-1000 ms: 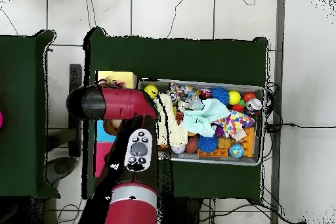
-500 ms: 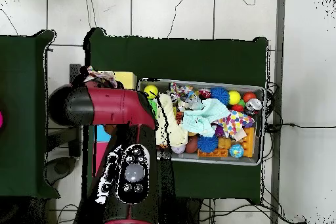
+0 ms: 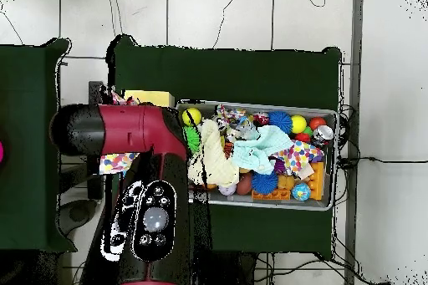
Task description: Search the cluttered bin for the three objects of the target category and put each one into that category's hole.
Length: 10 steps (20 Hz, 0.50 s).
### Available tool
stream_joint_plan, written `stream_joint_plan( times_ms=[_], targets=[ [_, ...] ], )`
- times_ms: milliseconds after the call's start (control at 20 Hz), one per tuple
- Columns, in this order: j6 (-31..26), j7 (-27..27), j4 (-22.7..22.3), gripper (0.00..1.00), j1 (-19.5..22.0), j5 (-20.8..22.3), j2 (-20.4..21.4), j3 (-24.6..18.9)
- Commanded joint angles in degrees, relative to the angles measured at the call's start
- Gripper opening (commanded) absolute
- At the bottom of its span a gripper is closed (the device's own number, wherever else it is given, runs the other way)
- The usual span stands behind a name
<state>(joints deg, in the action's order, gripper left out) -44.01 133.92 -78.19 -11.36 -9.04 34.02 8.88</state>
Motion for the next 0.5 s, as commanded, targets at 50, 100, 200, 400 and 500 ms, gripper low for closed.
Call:
stream_joint_plan(
  times_ms=[50,100,200,400,500],
  targets=[
    [-11.6,0.6,1.5,0.00,0.8,5.7,-6.0,-0.1],
    [-13.2,0.4,1.7,0.00,0.9,6.2,-6.7,-0.3],
    [-14.9,0.7,2.4,0.00,1.2,6.7,-7.9,-0.5],
    [-15.3,1.3,4.2,0.00,2.2,7.4,-9.9,-0.8],
    [-15.1,1.7,4.6,0.00,2.2,7.8,-10.5,-0.9]
  ],
)
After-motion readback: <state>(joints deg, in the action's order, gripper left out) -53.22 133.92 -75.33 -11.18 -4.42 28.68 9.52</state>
